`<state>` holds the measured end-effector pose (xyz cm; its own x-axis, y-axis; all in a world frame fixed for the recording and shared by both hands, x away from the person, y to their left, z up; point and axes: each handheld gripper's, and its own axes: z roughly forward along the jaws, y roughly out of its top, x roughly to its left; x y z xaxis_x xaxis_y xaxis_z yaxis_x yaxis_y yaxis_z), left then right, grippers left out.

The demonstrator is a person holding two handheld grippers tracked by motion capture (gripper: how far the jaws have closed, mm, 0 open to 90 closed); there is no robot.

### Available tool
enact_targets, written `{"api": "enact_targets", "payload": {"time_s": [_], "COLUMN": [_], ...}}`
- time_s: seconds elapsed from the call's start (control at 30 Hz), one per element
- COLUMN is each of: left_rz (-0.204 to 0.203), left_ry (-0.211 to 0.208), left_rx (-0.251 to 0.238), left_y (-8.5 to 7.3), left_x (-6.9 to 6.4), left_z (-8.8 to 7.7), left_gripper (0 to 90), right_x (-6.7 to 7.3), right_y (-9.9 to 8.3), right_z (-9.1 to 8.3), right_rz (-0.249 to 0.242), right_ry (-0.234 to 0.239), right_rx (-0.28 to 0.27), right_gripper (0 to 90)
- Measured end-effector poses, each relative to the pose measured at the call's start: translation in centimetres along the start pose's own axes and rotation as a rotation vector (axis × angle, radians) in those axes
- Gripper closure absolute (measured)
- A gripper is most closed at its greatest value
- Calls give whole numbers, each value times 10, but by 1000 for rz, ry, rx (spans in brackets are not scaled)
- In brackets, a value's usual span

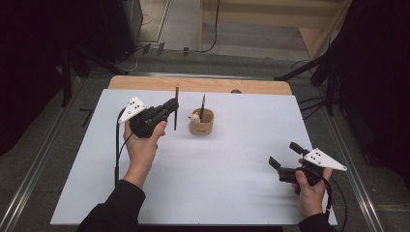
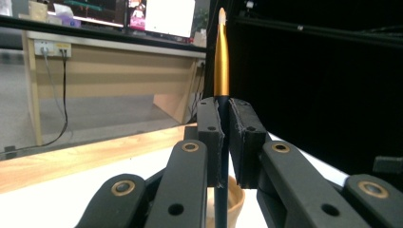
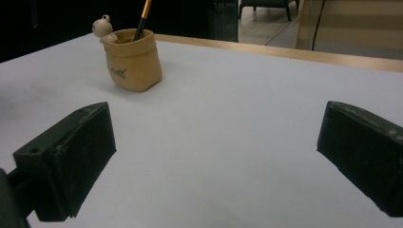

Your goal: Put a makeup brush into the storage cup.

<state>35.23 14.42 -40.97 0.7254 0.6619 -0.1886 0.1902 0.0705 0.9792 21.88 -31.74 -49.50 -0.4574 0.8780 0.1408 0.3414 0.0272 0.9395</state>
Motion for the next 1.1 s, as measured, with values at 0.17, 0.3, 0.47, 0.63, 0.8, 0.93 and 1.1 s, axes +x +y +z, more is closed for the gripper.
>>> {"api": "enact_targets", "payload": {"time_s": [0.17,0.3,0.47,0.63,0.8,0.93,1.1], "left_rz": [1,15,18,-3,-15,-38,-40], "left_ry": [-15,-31,-59,-92,-92,-91,-87], "left_rx": [-17,-34,-61,-68,-88,-109,-123], "left_y": [2,2,1,0,1,1,0], "left_x": [-1,-2,-2,-1,5,11,16], "left_z": [6,14,25,36,45,53,65], "left_gripper": [844,844,844,843,843,843,843], "right_x": [-2,-2,0,-1,-2,-3,-3], "right_y": [-1,0,0,-1,-2,-2,-3], "right_z": [-2,-1,0,0,-1,-1,1], "right_rz": [3,2,1,5,10,11,8], "right_ry": [-7,-6,-1,-3,-4,-3,-5], "right_rx": [1,0,1,4,-2,0,3], "right_gripper": [0,0,0,0,0,0,0]}}
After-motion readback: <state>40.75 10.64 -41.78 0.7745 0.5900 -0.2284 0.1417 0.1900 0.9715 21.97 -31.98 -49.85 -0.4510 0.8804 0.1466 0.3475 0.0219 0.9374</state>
